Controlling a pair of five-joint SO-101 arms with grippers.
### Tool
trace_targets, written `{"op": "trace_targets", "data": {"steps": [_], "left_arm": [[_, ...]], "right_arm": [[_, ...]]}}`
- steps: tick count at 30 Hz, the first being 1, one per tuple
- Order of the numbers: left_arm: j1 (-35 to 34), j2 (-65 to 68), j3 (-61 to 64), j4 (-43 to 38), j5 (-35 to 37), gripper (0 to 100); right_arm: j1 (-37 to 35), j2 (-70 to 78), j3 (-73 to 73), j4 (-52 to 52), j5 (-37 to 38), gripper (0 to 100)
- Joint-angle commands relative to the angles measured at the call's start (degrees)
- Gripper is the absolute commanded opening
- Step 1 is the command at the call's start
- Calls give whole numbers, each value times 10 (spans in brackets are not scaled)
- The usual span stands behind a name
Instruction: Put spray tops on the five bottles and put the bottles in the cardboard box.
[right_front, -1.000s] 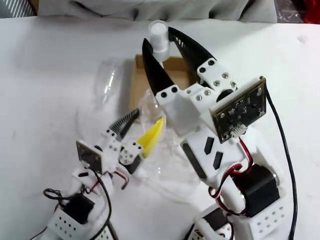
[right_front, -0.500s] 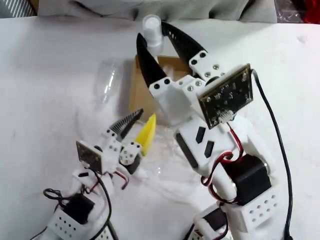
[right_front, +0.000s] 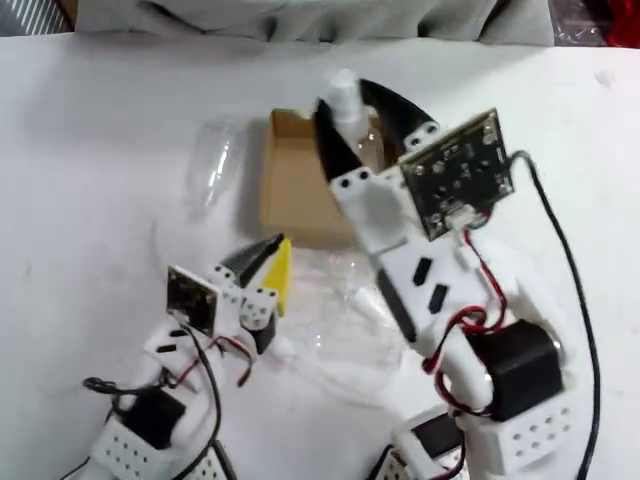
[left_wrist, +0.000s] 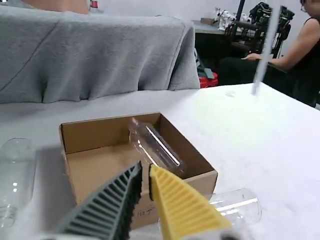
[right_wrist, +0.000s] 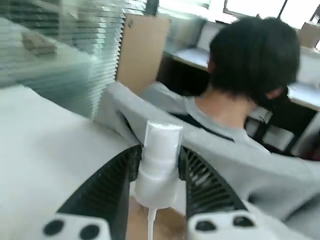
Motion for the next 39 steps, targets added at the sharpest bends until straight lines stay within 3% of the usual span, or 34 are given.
{"op": "trace_targets", "data": {"steps": [1,6,13,18,21,29,35,39], "left_arm": [[-26,-14,-114,120,-3,24],[-45,-13,-143,159,-3,24],[-124,20,-193,200,-3,24],[-136,206,-295,240,-31,24],[-136,324,-338,238,-31,24],[-126,495,-373,113,-30,24],[-119,618,-476,107,33,24],[-95,734,-567,107,38,25]], "right_arm": [[53,-12,-14,80,3,15],[96,-12,-14,137,3,15],[173,-10,44,234,6,15],[259,-10,175,198,9,17],[311,-10,236,167,47,17],[401,-1,391,66,169,18],[415,119,396,56,151,16],[409,211,396,-4,84,16]]}}
